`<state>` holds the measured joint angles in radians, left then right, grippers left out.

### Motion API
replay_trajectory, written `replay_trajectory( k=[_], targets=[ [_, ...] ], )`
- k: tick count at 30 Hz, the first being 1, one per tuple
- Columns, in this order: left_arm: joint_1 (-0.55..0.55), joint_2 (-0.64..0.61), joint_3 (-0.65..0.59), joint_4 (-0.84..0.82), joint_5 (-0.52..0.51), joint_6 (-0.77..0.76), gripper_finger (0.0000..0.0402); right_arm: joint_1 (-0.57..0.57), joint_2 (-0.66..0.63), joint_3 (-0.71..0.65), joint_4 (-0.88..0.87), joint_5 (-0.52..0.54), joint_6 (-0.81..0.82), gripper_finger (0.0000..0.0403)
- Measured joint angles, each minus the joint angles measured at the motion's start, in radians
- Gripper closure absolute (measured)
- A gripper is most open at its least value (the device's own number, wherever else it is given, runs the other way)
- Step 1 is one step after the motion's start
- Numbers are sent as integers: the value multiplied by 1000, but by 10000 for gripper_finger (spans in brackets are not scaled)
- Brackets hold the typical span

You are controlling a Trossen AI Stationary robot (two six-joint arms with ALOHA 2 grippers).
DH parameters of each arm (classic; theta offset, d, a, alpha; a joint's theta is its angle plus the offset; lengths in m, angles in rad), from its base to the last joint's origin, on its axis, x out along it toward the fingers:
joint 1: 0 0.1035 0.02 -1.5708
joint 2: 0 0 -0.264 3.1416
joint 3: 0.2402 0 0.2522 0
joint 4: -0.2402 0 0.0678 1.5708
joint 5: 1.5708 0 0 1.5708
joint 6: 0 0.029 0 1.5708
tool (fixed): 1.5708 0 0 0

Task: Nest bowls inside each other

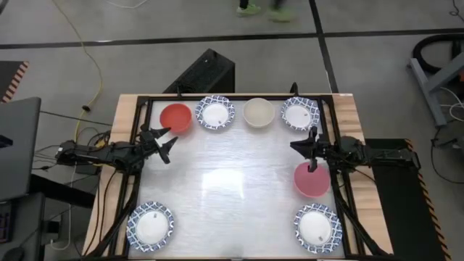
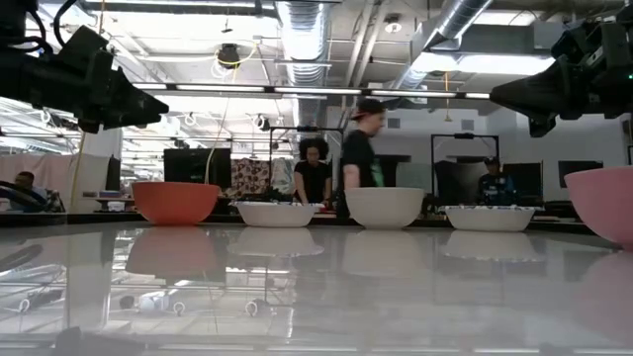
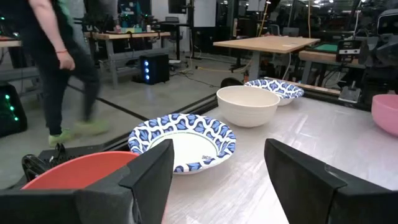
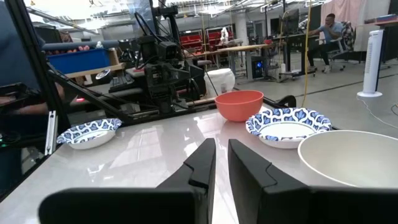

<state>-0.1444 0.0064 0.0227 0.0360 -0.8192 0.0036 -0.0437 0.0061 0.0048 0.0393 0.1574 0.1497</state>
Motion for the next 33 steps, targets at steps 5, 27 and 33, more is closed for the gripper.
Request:
replay_trajectory(
  k=[5, 27, 33],
  targets=[
    [0, 0, 0, 0, 0, 0, 161, 0, 0, 0, 0, 0, 0, 337],
    [0, 0, 0, 0, 0, 0, 161, 0, 0, 0, 0, 0, 0, 337],
    [0, 0, 0, 3, 3, -76, 161, 0, 0, 0, 0, 0, 0, 337]
  ],
)
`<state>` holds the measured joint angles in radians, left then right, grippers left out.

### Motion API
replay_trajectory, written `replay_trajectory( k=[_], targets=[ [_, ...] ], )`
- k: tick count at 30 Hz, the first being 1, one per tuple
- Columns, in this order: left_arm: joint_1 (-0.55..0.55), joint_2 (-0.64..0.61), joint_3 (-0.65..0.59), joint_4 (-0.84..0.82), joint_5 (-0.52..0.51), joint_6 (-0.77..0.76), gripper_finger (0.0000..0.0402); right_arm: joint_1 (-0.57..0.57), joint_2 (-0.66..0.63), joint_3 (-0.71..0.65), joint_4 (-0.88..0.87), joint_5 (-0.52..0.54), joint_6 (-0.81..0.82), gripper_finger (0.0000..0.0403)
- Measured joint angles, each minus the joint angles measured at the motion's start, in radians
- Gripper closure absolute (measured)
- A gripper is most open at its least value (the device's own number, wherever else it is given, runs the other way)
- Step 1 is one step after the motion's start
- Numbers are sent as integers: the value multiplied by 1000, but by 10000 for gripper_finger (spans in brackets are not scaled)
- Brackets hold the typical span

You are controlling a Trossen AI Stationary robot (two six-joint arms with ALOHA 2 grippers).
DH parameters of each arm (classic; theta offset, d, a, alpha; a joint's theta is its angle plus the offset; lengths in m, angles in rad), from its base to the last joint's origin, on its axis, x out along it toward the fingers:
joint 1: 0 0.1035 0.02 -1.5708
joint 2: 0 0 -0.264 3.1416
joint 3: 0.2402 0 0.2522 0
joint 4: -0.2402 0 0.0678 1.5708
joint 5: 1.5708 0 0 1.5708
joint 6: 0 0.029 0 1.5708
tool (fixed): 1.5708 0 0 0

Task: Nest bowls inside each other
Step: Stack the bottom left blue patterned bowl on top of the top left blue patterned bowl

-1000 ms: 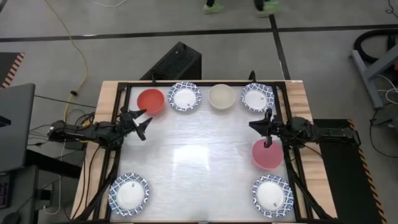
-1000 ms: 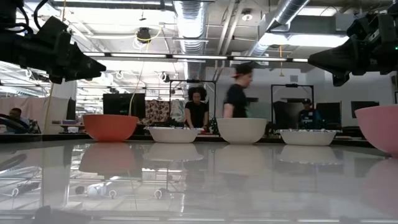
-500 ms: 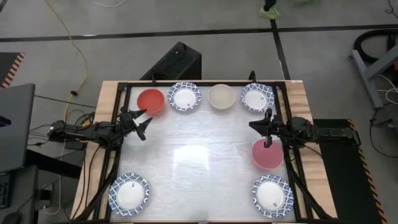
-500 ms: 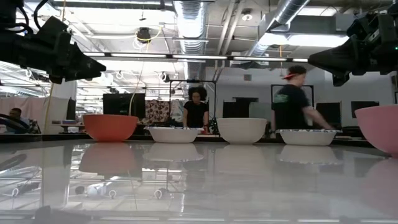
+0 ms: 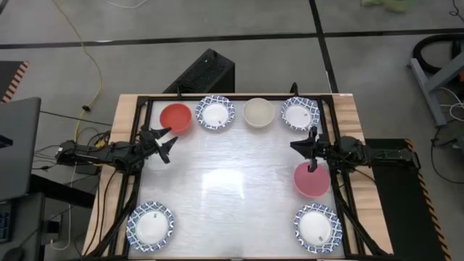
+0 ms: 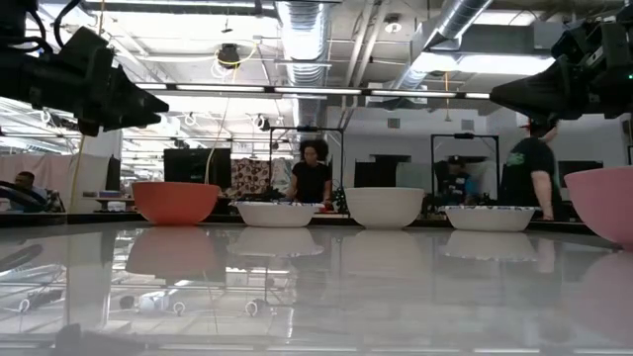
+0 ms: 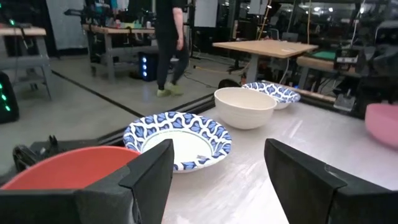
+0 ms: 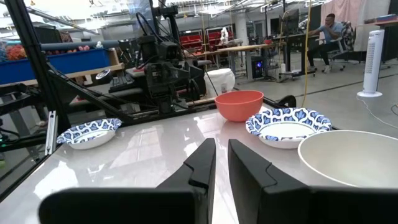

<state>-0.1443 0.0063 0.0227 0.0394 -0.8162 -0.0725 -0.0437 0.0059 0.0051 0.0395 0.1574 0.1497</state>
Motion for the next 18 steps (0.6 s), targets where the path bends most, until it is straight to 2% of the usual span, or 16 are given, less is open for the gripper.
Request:
replay_trajectory(
  k=[7, 18],
  targets=[
    [0, 0, 0, 2, 41, -221, 161, 0, 0, 0, 0, 0, 0, 337],
    [0, 0, 0, 4, 51, -389, 161, 0, 0, 0, 0, 0, 0, 337]
  ],
)
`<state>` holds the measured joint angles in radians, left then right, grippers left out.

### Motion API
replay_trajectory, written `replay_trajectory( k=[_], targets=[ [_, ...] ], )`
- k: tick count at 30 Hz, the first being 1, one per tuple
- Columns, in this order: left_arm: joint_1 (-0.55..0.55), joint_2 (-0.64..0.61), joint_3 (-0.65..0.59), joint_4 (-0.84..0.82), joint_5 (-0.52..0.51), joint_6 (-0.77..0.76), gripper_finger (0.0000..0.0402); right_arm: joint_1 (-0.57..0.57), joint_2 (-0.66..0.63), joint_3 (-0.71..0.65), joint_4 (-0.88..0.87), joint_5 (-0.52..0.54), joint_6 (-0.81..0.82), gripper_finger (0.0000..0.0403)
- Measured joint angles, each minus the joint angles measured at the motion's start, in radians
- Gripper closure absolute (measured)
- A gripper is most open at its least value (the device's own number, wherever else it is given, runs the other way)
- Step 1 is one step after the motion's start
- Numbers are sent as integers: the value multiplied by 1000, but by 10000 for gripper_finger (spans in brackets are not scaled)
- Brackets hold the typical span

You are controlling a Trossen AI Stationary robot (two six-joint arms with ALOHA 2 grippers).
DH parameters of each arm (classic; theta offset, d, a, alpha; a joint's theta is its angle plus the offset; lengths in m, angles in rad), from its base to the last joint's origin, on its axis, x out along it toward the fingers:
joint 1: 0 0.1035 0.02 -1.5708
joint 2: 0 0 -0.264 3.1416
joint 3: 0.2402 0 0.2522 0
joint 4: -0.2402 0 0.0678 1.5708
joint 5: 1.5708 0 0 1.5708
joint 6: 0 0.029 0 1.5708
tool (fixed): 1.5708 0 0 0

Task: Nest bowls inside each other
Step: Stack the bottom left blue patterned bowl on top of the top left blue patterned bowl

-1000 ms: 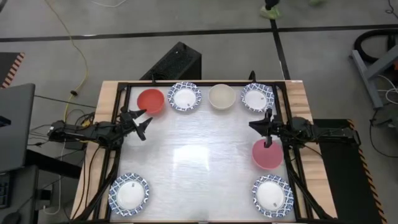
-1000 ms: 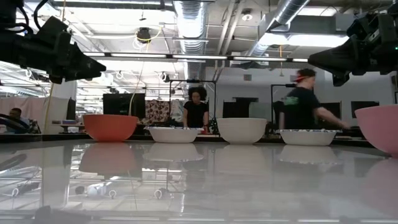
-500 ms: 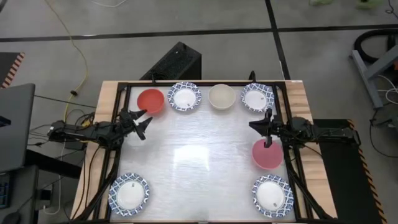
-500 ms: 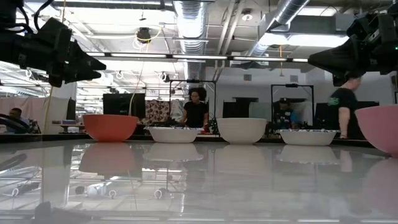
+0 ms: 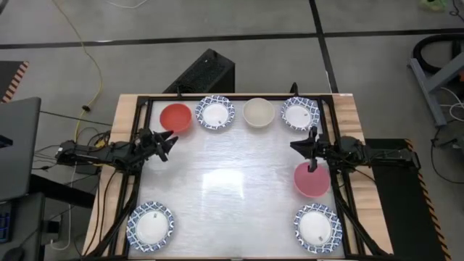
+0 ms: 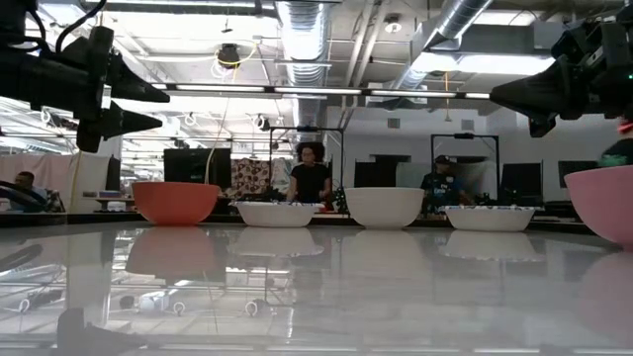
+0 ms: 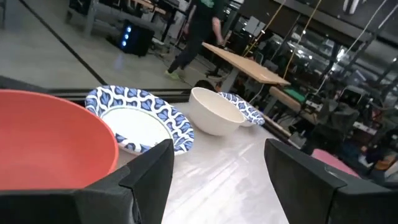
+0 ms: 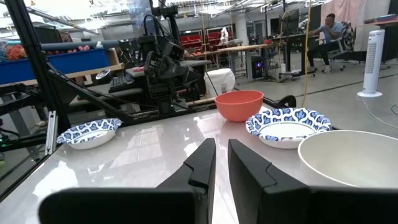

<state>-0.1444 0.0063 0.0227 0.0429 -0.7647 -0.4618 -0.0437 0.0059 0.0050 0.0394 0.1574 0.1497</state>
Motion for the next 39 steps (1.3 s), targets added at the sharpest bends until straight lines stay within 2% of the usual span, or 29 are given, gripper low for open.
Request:
replay_trajectory(
  k=[7, 15, 18, 20, 24, 28, 33, 36, 39],
  targets=[
    [0, 0, 0, 2, 70, -69, 161, 0, 0, 0, 0, 0, 0, 337],
    [0, 0, 0, 19, 80, -439, 161, 0, 0, 0, 0, 0, 0, 337],
    [0, 0, 0, 15, 77, -467, 161, 0, 0, 0, 3, 0, 21, 337],
    [0, 0, 0, 15, 69, -471, 161, 5, 0, 0, 14, 0, 123, 337],
    [0, 0, 0, 23, 74, -546, 161, 8, 0, 0, 20, 67, 453, 337],
    [0, 0, 0, 48, 129, -638, 161, 8, 0, 0, 19, 83, 683, 337],
    [0, 0, 0, 174, 284, -619, 161, 8, 0, 0, 24, 82, 718, 337],
    [0, 0, 18, 256, 304, -568, 161, 8, 0, 0, 35, 110, 773, 337],
    [0, 11, 83, 265, 306, -494, 161, 8, 0, 2, 59, 145, 781, 337]
  ],
)
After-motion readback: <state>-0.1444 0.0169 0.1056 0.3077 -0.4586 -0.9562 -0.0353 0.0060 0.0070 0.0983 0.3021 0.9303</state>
